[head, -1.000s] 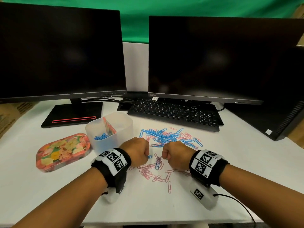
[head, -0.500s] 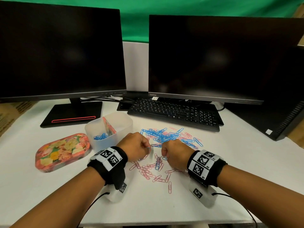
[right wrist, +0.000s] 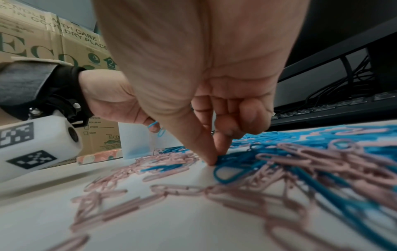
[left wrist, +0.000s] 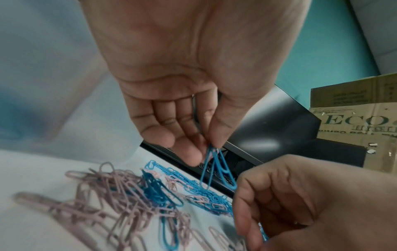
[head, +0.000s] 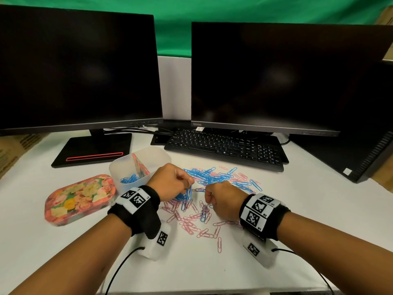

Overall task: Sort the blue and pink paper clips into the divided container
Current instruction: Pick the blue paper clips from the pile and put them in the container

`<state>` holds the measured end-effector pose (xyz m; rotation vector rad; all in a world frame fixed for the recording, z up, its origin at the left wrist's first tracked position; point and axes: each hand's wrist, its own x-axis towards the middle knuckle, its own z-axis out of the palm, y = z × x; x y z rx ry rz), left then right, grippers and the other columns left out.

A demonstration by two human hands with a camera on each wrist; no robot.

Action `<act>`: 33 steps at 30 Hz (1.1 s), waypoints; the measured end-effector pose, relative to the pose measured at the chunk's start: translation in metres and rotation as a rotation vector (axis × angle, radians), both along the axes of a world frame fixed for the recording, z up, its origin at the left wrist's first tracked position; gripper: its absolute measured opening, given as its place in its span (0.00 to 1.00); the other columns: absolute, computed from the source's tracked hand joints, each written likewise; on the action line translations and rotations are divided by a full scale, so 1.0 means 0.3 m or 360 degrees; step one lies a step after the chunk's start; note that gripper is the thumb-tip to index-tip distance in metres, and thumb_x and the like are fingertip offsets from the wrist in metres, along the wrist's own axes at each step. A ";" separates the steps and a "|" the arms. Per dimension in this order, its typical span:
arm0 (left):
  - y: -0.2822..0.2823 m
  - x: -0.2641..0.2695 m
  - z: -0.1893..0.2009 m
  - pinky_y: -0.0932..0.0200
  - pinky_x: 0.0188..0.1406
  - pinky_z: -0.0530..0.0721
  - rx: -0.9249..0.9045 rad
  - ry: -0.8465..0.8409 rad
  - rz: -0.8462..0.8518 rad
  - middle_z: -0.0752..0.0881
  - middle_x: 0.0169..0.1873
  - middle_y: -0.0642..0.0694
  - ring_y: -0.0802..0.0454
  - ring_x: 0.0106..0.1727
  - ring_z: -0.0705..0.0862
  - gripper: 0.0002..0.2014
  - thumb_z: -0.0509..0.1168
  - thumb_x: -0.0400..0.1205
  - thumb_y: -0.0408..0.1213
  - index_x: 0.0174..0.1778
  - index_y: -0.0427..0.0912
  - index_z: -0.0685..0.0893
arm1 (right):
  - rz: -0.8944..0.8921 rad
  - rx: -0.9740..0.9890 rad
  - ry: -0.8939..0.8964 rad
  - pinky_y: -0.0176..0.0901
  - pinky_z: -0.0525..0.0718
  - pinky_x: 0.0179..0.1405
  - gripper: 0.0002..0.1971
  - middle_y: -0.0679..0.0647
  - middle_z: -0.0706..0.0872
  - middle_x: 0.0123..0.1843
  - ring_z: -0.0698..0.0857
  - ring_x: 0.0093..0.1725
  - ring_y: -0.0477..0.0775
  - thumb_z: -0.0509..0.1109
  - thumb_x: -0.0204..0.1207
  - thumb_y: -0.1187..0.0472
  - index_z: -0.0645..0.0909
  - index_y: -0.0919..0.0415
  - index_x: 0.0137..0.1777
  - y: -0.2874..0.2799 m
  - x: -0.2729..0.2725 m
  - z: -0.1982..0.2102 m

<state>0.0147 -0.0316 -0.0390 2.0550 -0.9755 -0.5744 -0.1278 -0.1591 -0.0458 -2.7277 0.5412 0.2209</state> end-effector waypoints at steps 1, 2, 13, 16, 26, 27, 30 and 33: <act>0.001 0.001 -0.002 0.51 0.54 0.89 -0.0017 0.0010 0.0001 0.93 0.40 0.47 0.48 0.41 0.91 0.07 0.70 0.80 0.31 0.44 0.43 0.93 | 0.0009 0.0001 0.0024 0.46 0.86 0.50 0.16 0.52 0.84 0.54 0.84 0.51 0.55 0.63 0.72 0.72 0.82 0.53 0.53 0.000 0.002 0.002; 0.002 0.000 -0.003 0.50 0.54 0.89 -0.0032 0.0019 0.0007 0.93 0.40 0.45 0.47 0.41 0.90 0.08 0.68 0.80 0.30 0.42 0.44 0.92 | 0.0019 0.0000 0.0050 0.46 0.85 0.50 0.16 0.53 0.84 0.55 0.84 0.52 0.56 0.63 0.72 0.72 0.82 0.53 0.54 0.001 0.004 0.002; -0.006 -0.032 0.006 0.59 0.25 0.84 -0.0162 0.0761 0.0174 0.81 0.43 0.39 0.47 0.31 0.85 0.10 0.56 0.87 0.28 0.44 0.39 0.80 | 0.0038 0.0005 0.0165 0.41 0.77 0.45 0.14 0.49 0.76 0.51 0.79 0.49 0.53 0.65 0.74 0.66 0.81 0.52 0.58 -0.018 -0.003 -0.002; -0.014 -0.045 -0.002 0.64 0.20 0.72 -0.0045 0.0648 0.0177 0.79 0.32 0.43 0.52 0.23 0.73 0.08 0.58 0.85 0.29 0.43 0.40 0.80 | 0.0019 0.0026 0.0123 0.40 0.79 0.47 0.15 0.51 0.82 0.54 0.82 0.51 0.54 0.62 0.74 0.67 0.83 0.52 0.54 -0.023 -0.008 -0.006; -0.028 -0.173 -0.045 0.61 0.35 0.78 0.0815 -0.0571 -0.0314 0.87 0.37 0.47 0.47 0.40 0.84 0.16 0.73 0.71 0.53 0.40 0.41 0.88 | -0.0104 0.0185 -0.0341 0.34 0.77 0.44 0.08 0.50 0.88 0.47 0.82 0.46 0.48 0.65 0.77 0.65 0.86 0.55 0.46 -0.064 -0.020 0.039; -0.031 -0.173 -0.046 0.59 0.37 0.80 0.0824 -0.0589 -0.0298 0.88 0.40 0.46 0.46 0.42 0.85 0.16 0.72 0.72 0.52 0.42 0.42 0.88 | -0.0104 0.0188 -0.0394 0.31 0.75 0.40 0.08 0.49 0.87 0.46 0.81 0.45 0.47 0.65 0.77 0.65 0.85 0.55 0.46 -0.068 -0.022 0.043; -0.036 -0.164 -0.047 0.57 0.40 0.83 0.0832 -0.0621 -0.0281 0.89 0.44 0.43 0.43 0.47 0.88 0.12 0.69 0.75 0.46 0.45 0.42 0.87 | -0.0121 0.0222 -0.0505 0.21 0.70 0.31 0.07 0.46 0.85 0.42 0.79 0.36 0.39 0.66 0.77 0.65 0.86 0.56 0.47 -0.081 -0.026 0.053; -0.033 -0.162 -0.042 0.58 0.34 0.76 0.0859 -0.0657 -0.0300 0.88 0.43 0.39 0.40 0.47 0.88 0.10 0.65 0.79 0.43 0.39 0.40 0.82 | -0.0134 0.0252 -0.0535 0.22 0.71 0.31 0.07 0.44 0.84 0.39 0.78 0.34 0.35 0.67 0.77 0.65 0.86 0.56 0.46 -0.089 -0.031 0.063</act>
